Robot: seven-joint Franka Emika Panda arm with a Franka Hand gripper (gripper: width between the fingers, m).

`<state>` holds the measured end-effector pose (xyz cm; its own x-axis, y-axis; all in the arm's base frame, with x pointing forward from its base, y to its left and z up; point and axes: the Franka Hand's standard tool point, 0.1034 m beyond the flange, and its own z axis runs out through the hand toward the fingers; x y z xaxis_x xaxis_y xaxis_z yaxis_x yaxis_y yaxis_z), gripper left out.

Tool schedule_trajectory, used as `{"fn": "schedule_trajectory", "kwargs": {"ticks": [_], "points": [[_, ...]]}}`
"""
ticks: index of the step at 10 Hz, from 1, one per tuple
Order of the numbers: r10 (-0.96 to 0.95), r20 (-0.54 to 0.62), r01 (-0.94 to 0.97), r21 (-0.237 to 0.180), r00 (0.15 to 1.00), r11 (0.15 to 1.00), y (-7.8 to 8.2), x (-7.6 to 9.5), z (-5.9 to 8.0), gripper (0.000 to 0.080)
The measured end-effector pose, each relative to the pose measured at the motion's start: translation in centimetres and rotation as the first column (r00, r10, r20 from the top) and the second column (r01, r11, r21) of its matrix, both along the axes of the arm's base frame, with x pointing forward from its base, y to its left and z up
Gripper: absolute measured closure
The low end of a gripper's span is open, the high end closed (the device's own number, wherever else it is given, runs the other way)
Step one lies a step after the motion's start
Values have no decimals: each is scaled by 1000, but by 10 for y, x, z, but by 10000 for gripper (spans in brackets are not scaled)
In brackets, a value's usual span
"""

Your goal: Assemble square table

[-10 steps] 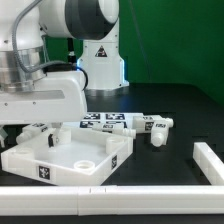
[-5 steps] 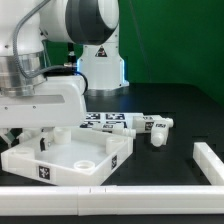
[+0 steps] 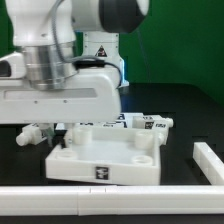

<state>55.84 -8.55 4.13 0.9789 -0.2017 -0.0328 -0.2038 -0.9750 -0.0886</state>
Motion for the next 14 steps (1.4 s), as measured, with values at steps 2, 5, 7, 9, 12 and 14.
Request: {"fn": "schedule_trajectory", "kwargs": {"ticks": [2,5,7,9,12,14], "points": [[20,-9,-20,19,1000,1000,8,13,6,750],[237,25,-238,25,971,971,13,22,-2,748],[231,21,-231,26,973,973,13,20,-4,748],[207,21,-208,22,978,978,16,22,-5,748],[139,35,-139,3,990,990,53,34,-11,748],[167,54,-166,-19,985,986,64,39,-18,748]]}}
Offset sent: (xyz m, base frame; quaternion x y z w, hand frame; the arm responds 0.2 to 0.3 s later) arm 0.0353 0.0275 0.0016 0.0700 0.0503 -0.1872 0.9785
